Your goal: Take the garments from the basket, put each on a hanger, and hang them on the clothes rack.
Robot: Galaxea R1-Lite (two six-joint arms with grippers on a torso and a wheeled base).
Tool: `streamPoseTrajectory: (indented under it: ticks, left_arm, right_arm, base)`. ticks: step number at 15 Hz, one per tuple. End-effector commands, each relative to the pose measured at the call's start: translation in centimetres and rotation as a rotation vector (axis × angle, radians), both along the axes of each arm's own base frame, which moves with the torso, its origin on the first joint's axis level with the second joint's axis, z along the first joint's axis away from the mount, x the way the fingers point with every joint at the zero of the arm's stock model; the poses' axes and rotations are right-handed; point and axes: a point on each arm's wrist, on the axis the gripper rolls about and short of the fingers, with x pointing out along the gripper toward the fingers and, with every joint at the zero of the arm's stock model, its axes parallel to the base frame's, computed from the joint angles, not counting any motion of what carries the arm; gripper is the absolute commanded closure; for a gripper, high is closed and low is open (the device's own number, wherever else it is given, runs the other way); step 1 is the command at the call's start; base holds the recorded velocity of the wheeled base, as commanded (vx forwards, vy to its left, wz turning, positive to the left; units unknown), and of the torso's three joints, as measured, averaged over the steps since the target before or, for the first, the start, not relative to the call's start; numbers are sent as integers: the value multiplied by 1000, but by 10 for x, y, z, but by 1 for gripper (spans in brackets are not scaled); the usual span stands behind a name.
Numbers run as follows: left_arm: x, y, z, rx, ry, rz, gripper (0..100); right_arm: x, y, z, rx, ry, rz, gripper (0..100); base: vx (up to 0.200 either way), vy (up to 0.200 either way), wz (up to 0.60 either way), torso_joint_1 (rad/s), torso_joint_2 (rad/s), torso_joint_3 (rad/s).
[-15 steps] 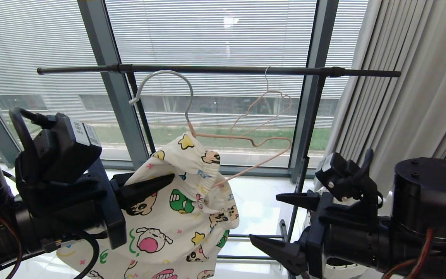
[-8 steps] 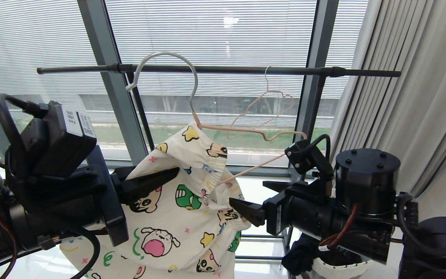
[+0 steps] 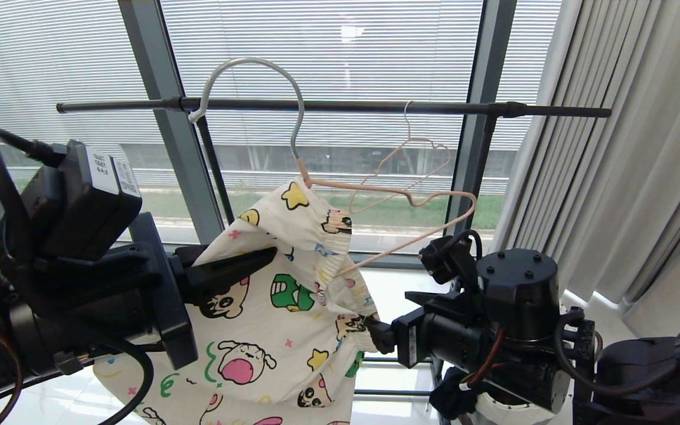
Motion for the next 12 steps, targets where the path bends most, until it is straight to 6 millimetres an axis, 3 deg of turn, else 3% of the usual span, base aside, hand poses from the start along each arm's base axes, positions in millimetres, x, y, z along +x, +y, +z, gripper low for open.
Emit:
streamPoseTrajectory:
  ticks: [1,6,12]
  left_arm:
    - [1,1,1,-3,-4,6,100]
    - [8,10,-4,9,17,72,100]
    - [4,18,-29,66,70,95,100]
  right_arm:
    - [4,-6,-14,-50,24,-43,0]
    - [28,-29,-15,-71,6,-214,0]
    - [49,-52,-9,-96,-40,-301,0]
  base:
    - [0,0,0,0,0,0]
    - [0,0,0,0,0,0]
    - [0,0,0,0,0,0]
